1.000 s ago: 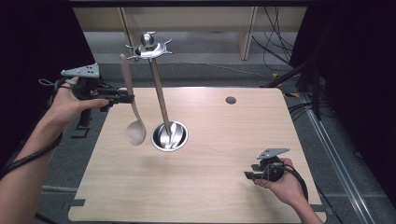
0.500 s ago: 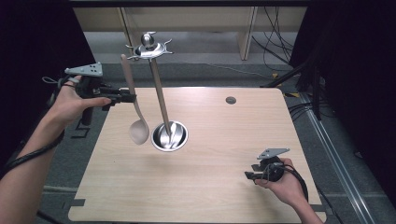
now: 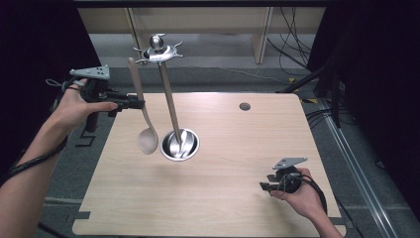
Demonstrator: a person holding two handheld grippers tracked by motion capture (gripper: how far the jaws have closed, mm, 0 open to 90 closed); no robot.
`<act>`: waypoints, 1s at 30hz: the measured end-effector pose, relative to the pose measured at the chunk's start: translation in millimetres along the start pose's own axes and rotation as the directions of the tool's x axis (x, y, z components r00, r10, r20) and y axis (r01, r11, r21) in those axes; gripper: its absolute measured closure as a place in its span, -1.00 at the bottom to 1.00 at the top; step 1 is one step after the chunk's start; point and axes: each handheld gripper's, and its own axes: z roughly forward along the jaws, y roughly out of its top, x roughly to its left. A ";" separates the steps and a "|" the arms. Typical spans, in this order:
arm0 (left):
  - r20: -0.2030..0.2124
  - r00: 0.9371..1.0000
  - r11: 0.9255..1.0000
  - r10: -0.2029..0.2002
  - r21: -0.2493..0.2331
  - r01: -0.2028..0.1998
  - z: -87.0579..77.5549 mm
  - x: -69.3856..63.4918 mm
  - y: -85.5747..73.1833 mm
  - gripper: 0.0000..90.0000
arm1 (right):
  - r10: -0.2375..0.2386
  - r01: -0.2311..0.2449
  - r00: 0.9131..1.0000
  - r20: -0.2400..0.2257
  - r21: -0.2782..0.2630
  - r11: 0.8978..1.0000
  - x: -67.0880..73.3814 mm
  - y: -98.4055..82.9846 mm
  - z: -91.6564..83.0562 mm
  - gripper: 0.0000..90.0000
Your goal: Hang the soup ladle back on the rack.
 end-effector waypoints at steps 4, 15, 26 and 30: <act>0.000 1.000 1.000 0.002 0.013 -0.002 1.2 0.4 2.0 0.68 | -0.003 0.003 1.000 0.001 0.002 1.000 -0.5 -0.2 0.0 0.23; 0.003 1.000 1.000 -0.003 0.024 0.003 4.9 0.4 4.8 0.67 | -0.001 0.001 1.000 0.000 0.004 1.000 -0.2 -0.1 0.3 0.23; 0.002 1.000 1.000 -0.029 0.009 0.029 8.7 2.0 3.8 0.65 | -0.004 0.004 1.000 0.016 -0.017 1.000 -0.2 -1.2 2.2 0.23; 0.001 0.999 0.999 -0.050 -0.009 0.050 8.6 2.9 1.8 0.61 | -0.003 0.004 1.000 0.016 -0.017 1.000 -0.1 -1.2 2.3 0.23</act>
